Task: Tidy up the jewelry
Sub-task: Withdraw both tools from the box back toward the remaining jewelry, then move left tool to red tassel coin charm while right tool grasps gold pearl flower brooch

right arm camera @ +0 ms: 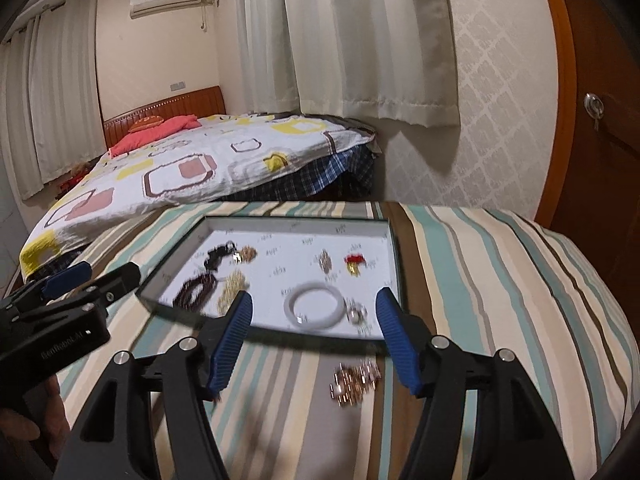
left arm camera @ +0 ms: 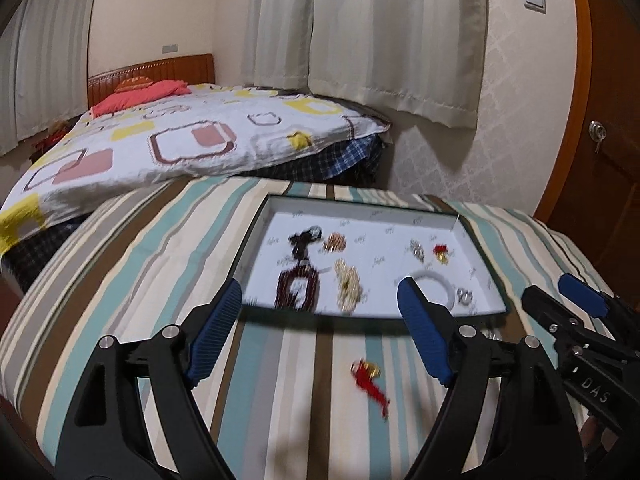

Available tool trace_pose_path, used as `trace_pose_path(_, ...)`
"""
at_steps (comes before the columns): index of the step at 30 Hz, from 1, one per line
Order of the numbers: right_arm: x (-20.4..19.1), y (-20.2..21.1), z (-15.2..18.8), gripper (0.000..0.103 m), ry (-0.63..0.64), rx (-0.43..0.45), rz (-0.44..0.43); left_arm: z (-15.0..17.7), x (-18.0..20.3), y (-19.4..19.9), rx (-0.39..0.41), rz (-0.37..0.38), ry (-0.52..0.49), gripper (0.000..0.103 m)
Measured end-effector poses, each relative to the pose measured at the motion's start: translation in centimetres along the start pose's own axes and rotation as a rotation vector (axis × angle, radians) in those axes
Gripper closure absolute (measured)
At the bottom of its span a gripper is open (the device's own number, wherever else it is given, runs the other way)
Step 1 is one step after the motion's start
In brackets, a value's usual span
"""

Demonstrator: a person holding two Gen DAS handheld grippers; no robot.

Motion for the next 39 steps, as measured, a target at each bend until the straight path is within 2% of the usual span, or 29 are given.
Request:
trace_pose_path(6, 0.1, 0.2, 3.3, 0.04, -0.013, -0.037, 0.002, 2.8, -1.9, 0.1, -0.038, -0.034, 0.003, 0.025)
trace_pose_path(12, 0.4, -1.0, 5.5, 0.04, -0.028, -0.09, 0.003, 4.0, -3.2, -0.6, -0.064, -0.061, 0.025, 0.025)
trace_pose_path(19, 0.6, -2.5, 6.0, 0.04, -0.031, -0.125, 0.012, 4.7, -3.4, -1.5, -0.091, -0.064, 0.032, 0.025)
trace_pose_path(39, 2.0, -8.0, 7.2, 0.04, -0.038, -0.324, -0.006, 5.5, -3.3, -4.2, -0.154, -0.072, 0.034, 0.025)
Point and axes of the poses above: each gripper's, at about its wrist camera, not at the fingertips, and y roughly against the way its jaws point, x to its right, z to its underside, the point moved 6 cm from there along -y, roughly the way its jaws point, and after that the axes turned 14 degrees about y, right-handed, at the moved point
